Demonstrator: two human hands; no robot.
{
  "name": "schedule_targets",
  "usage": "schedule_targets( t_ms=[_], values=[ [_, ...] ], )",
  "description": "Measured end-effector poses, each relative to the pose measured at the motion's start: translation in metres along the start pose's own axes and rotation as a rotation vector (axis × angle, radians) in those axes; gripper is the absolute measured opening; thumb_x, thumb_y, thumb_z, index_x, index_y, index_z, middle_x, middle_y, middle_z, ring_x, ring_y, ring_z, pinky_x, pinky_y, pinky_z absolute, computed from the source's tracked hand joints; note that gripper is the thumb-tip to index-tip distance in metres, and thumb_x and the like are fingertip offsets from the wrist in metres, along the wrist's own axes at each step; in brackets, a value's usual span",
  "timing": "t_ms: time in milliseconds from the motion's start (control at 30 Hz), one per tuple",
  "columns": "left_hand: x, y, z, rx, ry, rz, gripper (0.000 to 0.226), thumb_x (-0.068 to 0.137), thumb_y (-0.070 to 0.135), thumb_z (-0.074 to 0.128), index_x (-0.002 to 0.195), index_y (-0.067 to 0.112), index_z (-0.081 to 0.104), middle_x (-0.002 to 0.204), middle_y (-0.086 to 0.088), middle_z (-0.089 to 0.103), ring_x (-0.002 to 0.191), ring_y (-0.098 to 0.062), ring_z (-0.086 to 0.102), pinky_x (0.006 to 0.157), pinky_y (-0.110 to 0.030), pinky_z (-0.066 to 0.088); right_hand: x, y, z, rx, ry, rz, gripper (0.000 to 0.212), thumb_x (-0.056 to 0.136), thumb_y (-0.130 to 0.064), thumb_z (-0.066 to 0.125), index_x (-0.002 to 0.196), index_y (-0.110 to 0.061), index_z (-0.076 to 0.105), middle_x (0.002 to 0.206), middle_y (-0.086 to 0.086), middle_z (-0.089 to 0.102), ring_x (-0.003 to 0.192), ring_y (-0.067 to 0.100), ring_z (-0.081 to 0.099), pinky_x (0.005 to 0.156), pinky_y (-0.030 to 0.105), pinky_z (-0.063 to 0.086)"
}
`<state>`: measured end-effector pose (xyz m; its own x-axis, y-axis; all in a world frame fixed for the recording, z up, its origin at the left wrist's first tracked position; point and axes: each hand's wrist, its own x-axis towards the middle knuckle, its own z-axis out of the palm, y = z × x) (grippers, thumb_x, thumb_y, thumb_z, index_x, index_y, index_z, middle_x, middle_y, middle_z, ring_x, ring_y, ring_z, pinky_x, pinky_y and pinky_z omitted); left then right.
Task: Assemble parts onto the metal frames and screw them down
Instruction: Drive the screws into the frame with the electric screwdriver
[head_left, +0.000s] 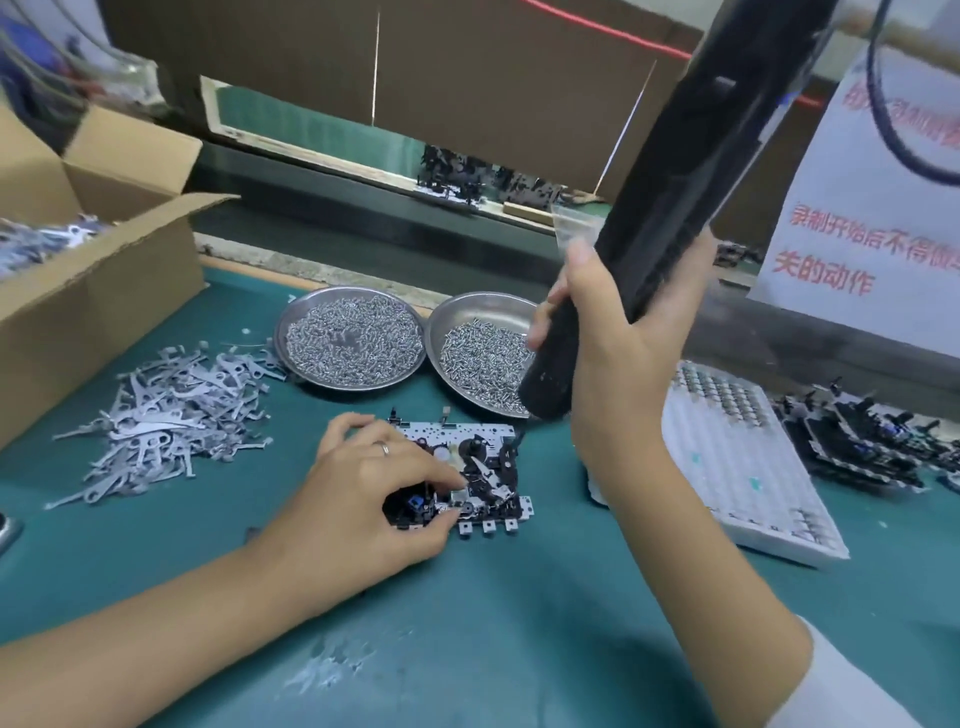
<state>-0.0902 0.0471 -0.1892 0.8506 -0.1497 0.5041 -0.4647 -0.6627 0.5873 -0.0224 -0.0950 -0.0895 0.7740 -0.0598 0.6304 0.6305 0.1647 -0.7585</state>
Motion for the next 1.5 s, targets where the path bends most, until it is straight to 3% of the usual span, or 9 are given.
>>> schedule_targets(
  t_ms=[100, 200, 467, 900, 1067, 1267, 1500],
  values=[
    [-0.001, 0.001, 0.0, 0.003, 0.001, -0.012, 0.021, 0.066, 0.037, 0.072, 0.085, 0.027, 0.076, 0.079, 0.019, 0.069, 0.082, -0.001, 0.052, 0.098, -0.032, 0.028, -0.026, 0.004, 0.007, 0.128, -0.089, 0.032, 0.025, 0.088, -0.012, 0.057, 0.102, -0.013, 0.035, 0.055, -0.005, 0.05, 0.038, 0.019, 0.045, 0.042, 0.025, 0.039],
    [-0.001, 0.002, 0.0, 0.02, 0.013, -0.003, 0.019, 0.064, 0.031, 0.075, 0.081, 0.024, 0.076, 0.079, 0.02, 0.068, 0.08, -0.004, 0.054, 0.095, -0.034, 0.031, -0.04, 0.006, 0.013, 0.242, -0.107, 0.08, 0.023, 0.086, -0.017, 0.057, 0.094, -0.014, 0.035, 0.056, -0.004, 0.049, 0.037, 0.017, 0.044, 0.041, 0.023, 0.038],
    [-0.001, 0.003, -0.001, 0.044, 0.003, 0.014, 0.02, 0.064, 0.03, 0.074, 0.079, 0.019, 0.076, 0.08, 0.015, 0.07, 0.079, -0.006, 0.054, 0.092, -0.037, 0.033, -0.046, 0.01, 0.02, 0.274, -0.091, 0.089, 0.023, 0.085, -0.016, 0.056, 0.094, -0.014, 0.034, 0.053, 0.005, 0.045, 0.035, 0.02, 0.044, 0.042, 0.024, 0.038],
    [-0.001, 0.004, -0.002, 0.056, 0.019, 0.022, 0.018, 0.064, 0.03, 0.074, 0.078, 0.019, 0.075, 0.078, 0.02, 0.064, 0.08, -0.004, 0.052, 0.093, -0.038, 0.034, -0.048, 0.013, 0.02, 0.304, -0.071, 0.093, 0.024, 0.085, -0.017, 0.055, 0.098, -0.013, 0.035, 0.055, 0.003, 0.046, 0.036, 0.02, 0.043, 0.042, 0.023, 0.039],
    [-0.001, 0.002, -0.003, 0.056, 0.004, 0.021, 0.024, 0.068, 0.04, 0.069, 0.078, 0.02, 0.075, 0.078, 0.02, 0.065, 0.08, -0.002, 0.051, 0.094, -0.035, 0.031, -0.051, 0.015, 0.021, 0.296, -0.066, 0.116, 0.023, 0.083, -0.019, 0.056, 0.096, -0.017, 0.037, 0.055, 0.002, 0.046, 0.036, 0.019, 0.044, 0.042, 0.022, 0.038],
    [-0.001, 0.003, -0.002, 0.062, 0.015, 0.025, 0.015, 0.064, 0.03, 0.074, 0.075, 0.019, 0.073, 0.076, 0.025, 0.056, 0.079, -0.003, 0.05, 0.092, -0.036, 0.032, -0.051, 0.015, 0.021, 0.285, -0.07, 0.09, 0.024, 0.084, -0.018, 0.056, 0.095, -0.014, 0.035, 0.056, 0.002, 0.048, 0.036, 0.018, 0.044, 0.04, 0.024, 0.039],
    [-0.001, 0.003, -0.002, 0.056, 0.009, 0.015, 0.016, 0.065, 0.03, 0.074, 0.077, 0.02, 0.074, 0.076, 0.02, 0.062, 0.08, -0.004, 0.052, 0.093, -0.037, 0.033, -0.051, 0.015, 0.02, 0.285, -0.067, 0.091, 0.024, 0.084, -0.019, 0.056, 0.096, -0.014, 0.036, 0.055, 0.004, 0.046, 0.036, 0.02, 0.044, 0.041, 0.025, 0.039]
  ],
)
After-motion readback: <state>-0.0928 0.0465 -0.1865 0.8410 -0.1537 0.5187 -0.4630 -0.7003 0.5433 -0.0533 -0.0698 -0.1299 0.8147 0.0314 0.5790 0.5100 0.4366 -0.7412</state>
